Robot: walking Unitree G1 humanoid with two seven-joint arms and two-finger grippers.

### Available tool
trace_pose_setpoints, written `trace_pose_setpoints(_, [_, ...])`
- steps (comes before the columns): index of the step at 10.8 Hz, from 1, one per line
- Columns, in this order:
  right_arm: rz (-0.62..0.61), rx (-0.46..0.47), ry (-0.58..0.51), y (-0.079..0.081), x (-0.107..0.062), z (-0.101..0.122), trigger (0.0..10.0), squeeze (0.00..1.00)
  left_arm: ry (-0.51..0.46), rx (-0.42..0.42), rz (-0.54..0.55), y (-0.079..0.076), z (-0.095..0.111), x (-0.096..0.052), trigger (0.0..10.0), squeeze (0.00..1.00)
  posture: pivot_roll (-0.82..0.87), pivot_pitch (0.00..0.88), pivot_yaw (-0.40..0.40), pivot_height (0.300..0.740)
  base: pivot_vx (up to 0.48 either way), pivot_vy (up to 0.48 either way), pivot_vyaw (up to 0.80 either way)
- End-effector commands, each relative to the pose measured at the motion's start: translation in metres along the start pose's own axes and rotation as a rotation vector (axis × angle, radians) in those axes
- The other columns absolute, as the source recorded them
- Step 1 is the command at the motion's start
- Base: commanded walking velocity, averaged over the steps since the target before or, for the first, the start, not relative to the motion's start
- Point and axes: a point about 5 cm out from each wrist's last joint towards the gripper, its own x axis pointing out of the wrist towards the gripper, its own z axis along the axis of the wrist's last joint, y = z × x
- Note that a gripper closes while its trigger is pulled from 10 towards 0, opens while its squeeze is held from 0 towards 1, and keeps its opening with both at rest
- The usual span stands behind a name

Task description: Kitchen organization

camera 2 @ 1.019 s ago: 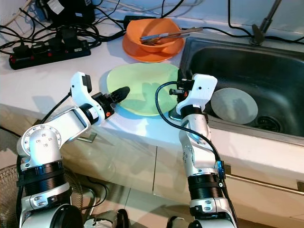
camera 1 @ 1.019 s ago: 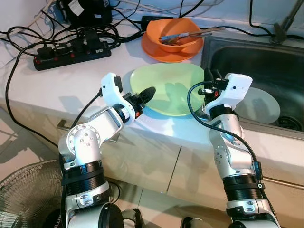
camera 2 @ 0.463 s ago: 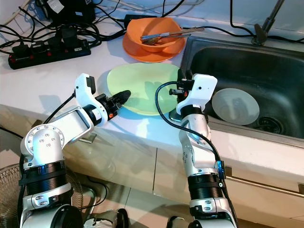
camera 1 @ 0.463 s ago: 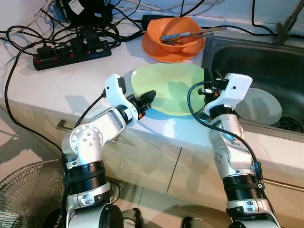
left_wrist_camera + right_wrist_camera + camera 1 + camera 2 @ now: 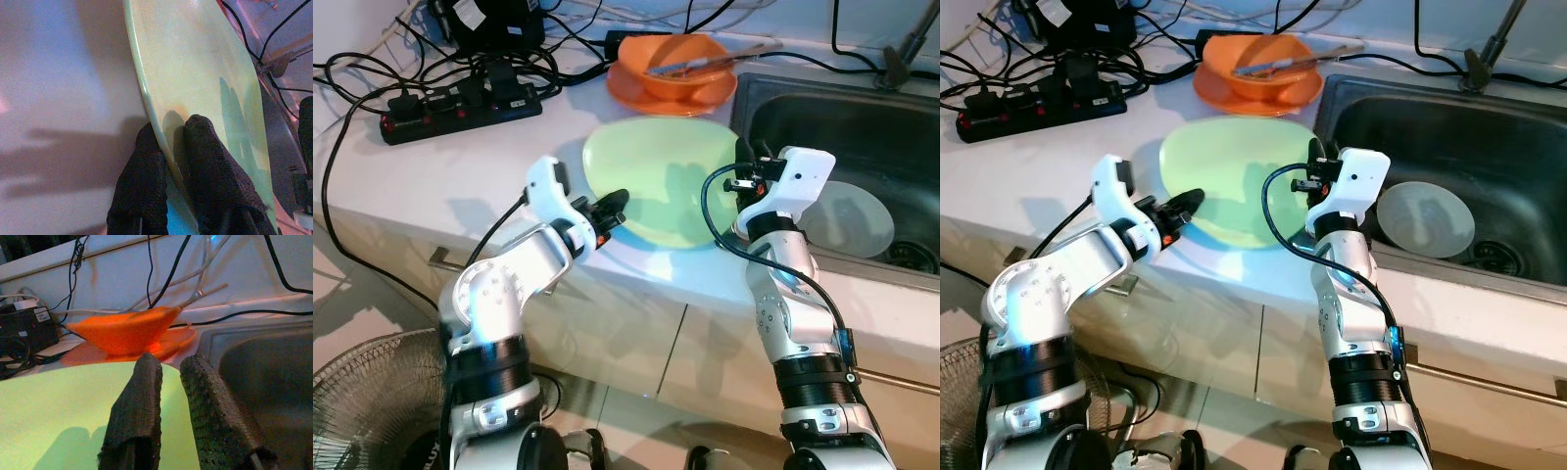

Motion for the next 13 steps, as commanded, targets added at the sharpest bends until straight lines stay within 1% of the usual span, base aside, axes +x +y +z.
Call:
trace_pose_setpoints(1, [0.0,-0.002,0.016,0.0,0.002,-0.001,10.0,0.0,0.066,-0.016,0.071,0.01,-0.015,-0.002,0.0,0.0,0.1,0.114,0.037,0.74,0.0,0.0,0.0])
trace_pose_setpoints(2, [0.001,-0.002,0.017,0.0,0.003,-0.001,10.0,0.0,0.064,-0.017,0.074,0.011,-0.015,-0.003,0.0,0.0,0.1,0.113,0.036,0.74,0.0,0.0,0.0])
trace_pose_setpoints(4, [0.005,-0.005,0.018,-0.001,0.005,-0.001,10.0,0.0,0.054,-0.024,0.092,0.015,-0.016,-0.01,0.0,0.0,0.11,0.115,0.028,0.74,0.0,0.0,0.0])
trace_pose_setpoints(5, [0.005,-0.007,0.019,-0.002,0.005,-0.001,10.0,0.0,0.042,0.0,0.092,0.016,-0.015,-0.014,9.8,0.0,0.11,0.115,0.024,0.74,0.0,0.0,0.0])
trace_pose_setpoints(6, [0.005,-0.009,0.02,-0.002,0.006,-0.001,10.0,0.0,0.017,0.03,0.075,0.013,-0.012,-0.015,10.0,0.0,0.12,0.113,0.022,0.74,0.0,0.0,0.0])
trace_pose_setpoints(7, [0.006,-0.015,0.016,-0.003,0.008,0.0,10.0,0.0,-0.105,0.109,0.033,0.004,0.004,-0.016,10.0,0.0,0.11,0.111,0.021,0.74,0.0,0.0,0.0])
trace_pose_setpoints(8, [-0.001,-0.025,0.005,-0.006,0.01,0.003,10.0,0.0,-0.186,0.108,0.003,-0.002,0.014,-0.016,10.0,0.0,0.1,0.105,0.022,0.74,0.0,0.0,0.0])
trace_pose_setpoints(9, [-0.011,-0.039,-0.018,-0.011,0.013,0.009,10.0,0.0,-0.229,0.097,-0.024,-0.006,0.019,-0.016,10.0,0.0,0.09,0.101,0.025,0.74,0.0,0.0,0.0])
trace_pose_setpoints(10, [-0.022,-0.051,-0.039,-0.015,0.016,0.015,10.0,0.0,-0.247,0.087,-0.043,-0.008,0.021,-0.016,10.0,0.0,0.08,0.1,0.026,0.74,0.0,0.0,0.0])
trace_pose_setpoints(11, [-0.059,-0.056,-0.086,-0.028,0.024,0.031,10.0,0.0,-0.293,0.068,-0.077,-0.013,0.027,-0.016,10.0,0.0,0.08,0.095,0.027,0.74,0.0,0.0,0.0])
trace_pose_setpoints(13, [-0.076,-0.052,-0.115,-0.035,0.03,0.041,10.0,0.0,-0.36,0.039,-0.132,-0.02,0.036,-0.017,10.0,0.0,0.08,0.085,0.026,0.74,0.0,0.0,0.0])
